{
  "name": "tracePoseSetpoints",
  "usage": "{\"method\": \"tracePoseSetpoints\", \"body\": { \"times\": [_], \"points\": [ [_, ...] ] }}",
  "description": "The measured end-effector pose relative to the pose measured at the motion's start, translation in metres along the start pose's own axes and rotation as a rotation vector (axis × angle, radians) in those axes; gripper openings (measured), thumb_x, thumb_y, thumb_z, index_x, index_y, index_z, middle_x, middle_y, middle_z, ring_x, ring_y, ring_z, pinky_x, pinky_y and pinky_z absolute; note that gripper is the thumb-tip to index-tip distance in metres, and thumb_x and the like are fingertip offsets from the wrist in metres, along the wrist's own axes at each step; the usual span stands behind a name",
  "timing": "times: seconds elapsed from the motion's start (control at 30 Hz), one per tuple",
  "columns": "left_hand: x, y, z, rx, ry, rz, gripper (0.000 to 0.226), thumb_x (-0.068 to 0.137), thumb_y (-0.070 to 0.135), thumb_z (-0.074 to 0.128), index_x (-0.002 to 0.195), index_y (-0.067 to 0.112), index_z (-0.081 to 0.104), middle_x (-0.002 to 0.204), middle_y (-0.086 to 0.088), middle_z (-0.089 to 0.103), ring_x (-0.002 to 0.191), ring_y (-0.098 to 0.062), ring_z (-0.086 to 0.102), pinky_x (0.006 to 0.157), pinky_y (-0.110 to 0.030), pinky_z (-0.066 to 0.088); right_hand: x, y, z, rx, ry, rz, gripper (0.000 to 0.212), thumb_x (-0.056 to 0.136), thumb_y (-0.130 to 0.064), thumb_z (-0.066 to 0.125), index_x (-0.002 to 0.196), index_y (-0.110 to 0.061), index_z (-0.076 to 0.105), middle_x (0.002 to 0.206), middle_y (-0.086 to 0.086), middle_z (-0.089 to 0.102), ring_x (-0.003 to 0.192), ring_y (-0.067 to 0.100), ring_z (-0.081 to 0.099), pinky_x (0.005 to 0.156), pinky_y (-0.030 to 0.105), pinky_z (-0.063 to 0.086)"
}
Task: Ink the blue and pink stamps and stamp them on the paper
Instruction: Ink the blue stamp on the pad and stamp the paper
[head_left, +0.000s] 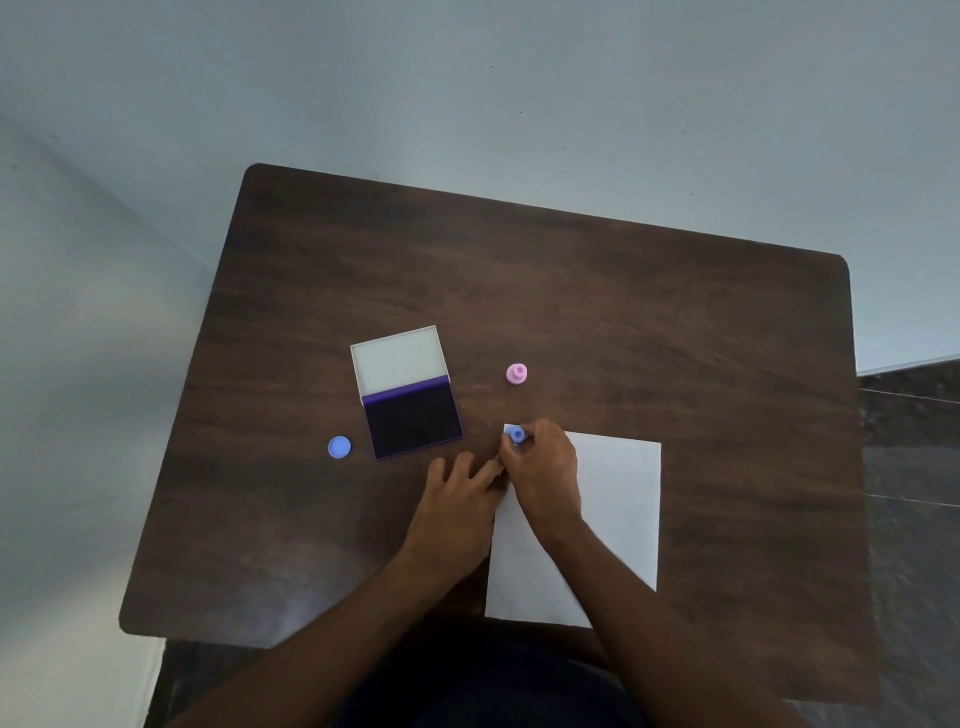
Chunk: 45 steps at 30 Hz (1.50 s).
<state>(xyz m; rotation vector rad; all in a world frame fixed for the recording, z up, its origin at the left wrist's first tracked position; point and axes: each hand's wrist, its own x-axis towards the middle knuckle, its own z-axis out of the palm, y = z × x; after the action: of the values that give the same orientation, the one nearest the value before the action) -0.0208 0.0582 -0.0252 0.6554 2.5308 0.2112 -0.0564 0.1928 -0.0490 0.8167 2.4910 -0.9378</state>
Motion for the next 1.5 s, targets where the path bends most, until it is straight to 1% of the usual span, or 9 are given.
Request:
{"method": "tracePoseSetpoints", "body": {
  "times": [0.23, 0.73, 0.8, 0.93, 1.0, 1.1, 1.33, 1.43, 1.5],
  "points": [
    [0.002, 0.000, 0.001, 0.018, 0.012, 0.007, 0.047, 0.100, 0.041, 0.037, 0.146, 0.027, 0.036, 0.152, 0.003, 0.039, 0.134, -0.024, 0.036, 0.116, -0.044, 0.018, -0.001, 0.000, -0.002, 0.048, 0.015, -0.004, 0.031, 0.086, -0.039, 0.063, 0.100, -0.011, 0.060, 0.102, 0.007, 0.066, 0.076, 0.010, 0.050, 0.075, 0.019, 0.038],
    [0.004, 0.002, 0.003, 0.003, 0.040, 0.003, 0.046, 0.097, 0.039, 0.046, 0.142, 0.026, 0.044, 0.148, 0.003, 0.045, 0.130, -0.024, 0.041, 0.115, -0.044, 0.022, -0.006, -0.001, -0.004, 0.105, 0.000, 0.007, 0.029, 0.086, -0.038, 0.065, 0.100, -0.013, 0.060, 0.102, 0.005, 0.066, 0.077, 0.012, 0.053, 0.076, 0.019, 0.041],
    [0.005, 0.002, 0.002, 0.000, 0.041, 0.009, 0.049, 0.095, 0.039, 0.050, 0.142, 0.026, 0.042, 0.148, 0.002, 0.044, 0.130, -0.024, 0.040, 0.114, -0.044, 0.022, -0.013, 0.000, -0.006, 0.156, 0.059, 0.002, 0.027, 0.084, -0.037, 0.067, 0.098, -0.014, 0.061, 0.098, 0.003, 0.066, 0.074, 0.012, 0.055, 0.073, 0.017, 0.044],
    [0.011, 0.002, -0.002, 0.018, -0.005, 0.031, 0.061, 0.089, 0.043, 0.058, 0.143, 0.026, 0.035, 0.147, -0.001, 0.042, 0.129, -0.025, 0.039, 0.113, -0.047, 0.023, -0.027, 0.006, -0.018, 0.299, 0.304, 0.074, 0.022, 0.077, -0.039, 0.075, 0.082, -0.024, 0.060, 0.078, -0.006, 0.067, 0.058, 0.011, 0.059, 0.049, 0.010, 0.039],
    [0.014, 0.002, -0.003, 0.040, -0.013, 0.034, 0.061, 0.090, 0.044, 0.057, 0.143, 0.026, 0.034, 0.147, -0.001, 0.042, 0.129, -0.025, 0.040, 0.114, -0.047, 0.023, -0.029, 0.008, -0.023, 0.334, 0.340, 0.091, 0.022, 0.077, -0.038, 0.075, 0.078, -0.024, 0.059, 0.074, -0.008, 0.066, 0.056, 0.012, 0.058, 0.047, 0.011, 0.038],
    [0.016, 0.003, -0.004, 0.048, -0.009, 0.041, 0.059, 0.090, 0.043, 0.057, 0.142, 0.025, 0.036, 0.147, -0.002, 0.043, 0.128, -0.025, 0.040, 0.114, -0.047, 0.023, -0.028, 0.009, -0.026, 0.364, 0.297, 0.110, 0.023, 0.078, -0.038, 0.074, 0.077, -0.021, 0.059, 0.071, -0.006, 0.065, 0.057, 0.015, 0.059, 0.048, 0.015, 0.041],
    [0.020, 0.003, -0.009, -0.064, 0.064, 0.013, 0.050, 0.093, 0.045, 0.053, 0.137, 0.024, 0.045, 0.146, -0.001, 0.047, 0.128, -0.022, 0.044, 0.113, -0.041, 0.024, -0.028, 0.007, -0.025, 0.383, 0.239, 0.148, 0.024, 0.078, -0.039, 0.073, 0.088, -0.021, 0.061, 0.086, -0.004, 0.067, 0.066, 0.014, 0.061, 0.057, 0.015, 0.048],
    [0.017, -0.001, -0.011, -0.204, 0.118, -0.078, 0.047, 0.094, 0.049, 0.050, 0.135, 0.025, 0.048, 0.145, 0.001, 0.049, 0.127, -0.021, 0.045, 0.112, -0.036, 0.024, -0.030, 0.002, -0.026, 0.390, 0.205, 0.100, 0.023, 0.077, -0.040, 0.074, 0.086, -0.022, 0.063, 0.083, -0.005, 0.067, 0.066, 0.014, 0.061, 0.058, 0.016, 0.049],
    [0.010, -0.008, -0.013, -0.248, 0.184, -0.163, 0.040, 0.094, 0.047, 0.052, 0.127, 0.024, 0.055, 0.136, 0.000, 0.055, 0.120, -0.021, 0.050, 0.107, -0.035, 0.030, -0.032, -0.004, -0.026, 0.393, 0.160, 0.032, 0.022, 0.077, -0.041, 0.074, 0.083, -0.022, 0.065, 0.078, -0.005, 0.067, 0.065, 0.015, 0.062, 0.057, 0.018, 0.051]
  ]
}}
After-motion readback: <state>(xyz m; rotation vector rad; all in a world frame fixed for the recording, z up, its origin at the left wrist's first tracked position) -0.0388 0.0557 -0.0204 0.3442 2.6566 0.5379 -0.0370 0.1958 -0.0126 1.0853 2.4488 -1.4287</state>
